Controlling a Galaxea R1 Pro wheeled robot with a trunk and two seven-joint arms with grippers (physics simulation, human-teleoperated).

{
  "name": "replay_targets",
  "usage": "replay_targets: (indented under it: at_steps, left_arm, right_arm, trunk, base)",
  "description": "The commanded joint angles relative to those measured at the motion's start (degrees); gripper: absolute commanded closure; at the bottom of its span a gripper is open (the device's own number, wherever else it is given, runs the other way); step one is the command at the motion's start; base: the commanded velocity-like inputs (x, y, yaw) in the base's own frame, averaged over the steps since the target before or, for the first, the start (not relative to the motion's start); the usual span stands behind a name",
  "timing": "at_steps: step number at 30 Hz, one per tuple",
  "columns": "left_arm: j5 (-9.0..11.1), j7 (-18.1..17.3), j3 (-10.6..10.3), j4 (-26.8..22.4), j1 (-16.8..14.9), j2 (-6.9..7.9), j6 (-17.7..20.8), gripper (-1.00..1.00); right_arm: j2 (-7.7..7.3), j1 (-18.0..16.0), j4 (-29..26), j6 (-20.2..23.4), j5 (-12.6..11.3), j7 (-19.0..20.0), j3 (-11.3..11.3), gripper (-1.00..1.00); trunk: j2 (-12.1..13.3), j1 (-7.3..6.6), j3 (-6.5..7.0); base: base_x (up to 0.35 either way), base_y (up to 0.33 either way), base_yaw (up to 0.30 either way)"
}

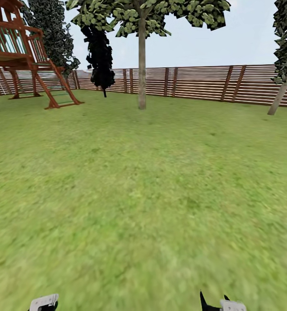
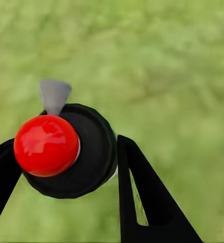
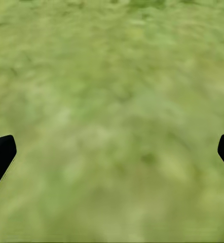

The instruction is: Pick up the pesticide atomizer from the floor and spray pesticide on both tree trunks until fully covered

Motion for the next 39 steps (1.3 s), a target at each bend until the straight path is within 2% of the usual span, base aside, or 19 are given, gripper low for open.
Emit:
replay_targets:
  at_steps: [1,39]
  left_arm:
    - [-0.4,-0.3,0.5,0.0,0.0,-0.01,-0.2,1.0]
    - [-0.4,-0.3,0.5,0.0,0.0,-0.01,-0.2,1.0]
  right_arm:
    - [-0.01,0.0,0.1,-0.1,0.0,0.5,-0.5,-1.0]
    - [-0.01,0.0,0.1,-0.1,0.0,0.6,-0.5,-1.0]
  trunk:
    - [0.0,0.02,-0.05]
    - [0.0,0.02,-0.05]
  base:
    - [0.34,0.0,0.0]
    - [0.34,0.0,0.0]
